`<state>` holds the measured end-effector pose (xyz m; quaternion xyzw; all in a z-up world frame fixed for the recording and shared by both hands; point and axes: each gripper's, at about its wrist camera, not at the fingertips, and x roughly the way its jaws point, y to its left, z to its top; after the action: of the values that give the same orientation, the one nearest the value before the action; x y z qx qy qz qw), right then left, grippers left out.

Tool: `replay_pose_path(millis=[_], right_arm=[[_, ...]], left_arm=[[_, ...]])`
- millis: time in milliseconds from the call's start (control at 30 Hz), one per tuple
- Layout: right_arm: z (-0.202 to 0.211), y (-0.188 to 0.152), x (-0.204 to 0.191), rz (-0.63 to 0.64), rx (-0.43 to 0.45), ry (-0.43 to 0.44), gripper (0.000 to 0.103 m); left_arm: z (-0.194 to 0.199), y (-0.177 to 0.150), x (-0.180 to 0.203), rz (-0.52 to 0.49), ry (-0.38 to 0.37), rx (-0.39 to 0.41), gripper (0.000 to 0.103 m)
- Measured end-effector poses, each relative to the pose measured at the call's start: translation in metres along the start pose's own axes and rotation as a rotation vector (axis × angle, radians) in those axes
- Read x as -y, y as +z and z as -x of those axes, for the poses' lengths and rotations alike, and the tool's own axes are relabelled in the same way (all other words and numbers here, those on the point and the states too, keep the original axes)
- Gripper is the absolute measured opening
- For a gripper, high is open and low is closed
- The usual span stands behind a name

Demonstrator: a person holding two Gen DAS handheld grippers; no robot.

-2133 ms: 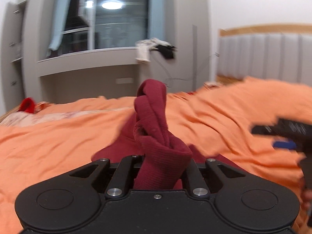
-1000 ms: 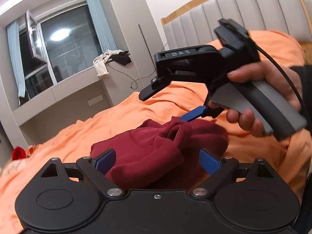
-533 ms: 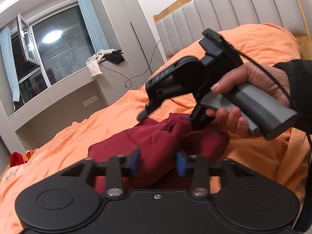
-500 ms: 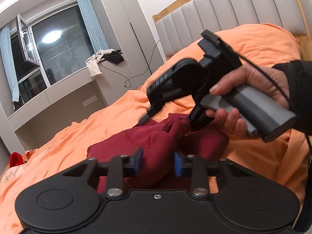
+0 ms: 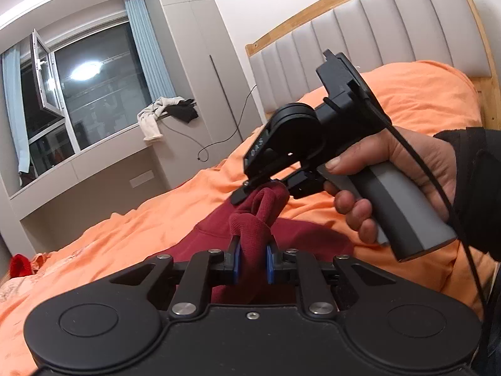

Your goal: Fold small clothes

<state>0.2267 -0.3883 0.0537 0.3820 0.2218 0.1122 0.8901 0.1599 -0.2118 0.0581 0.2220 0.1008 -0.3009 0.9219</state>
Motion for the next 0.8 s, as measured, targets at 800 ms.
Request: replay_pose_path(millis=[800], right_arm=[[0.022,-0.004,0.057,-0.046,-0.071,-0.128,0.046]], left_arm=[[-0.037,-0.031,0.039,0.040,-0.138,-0.059,0.032]])
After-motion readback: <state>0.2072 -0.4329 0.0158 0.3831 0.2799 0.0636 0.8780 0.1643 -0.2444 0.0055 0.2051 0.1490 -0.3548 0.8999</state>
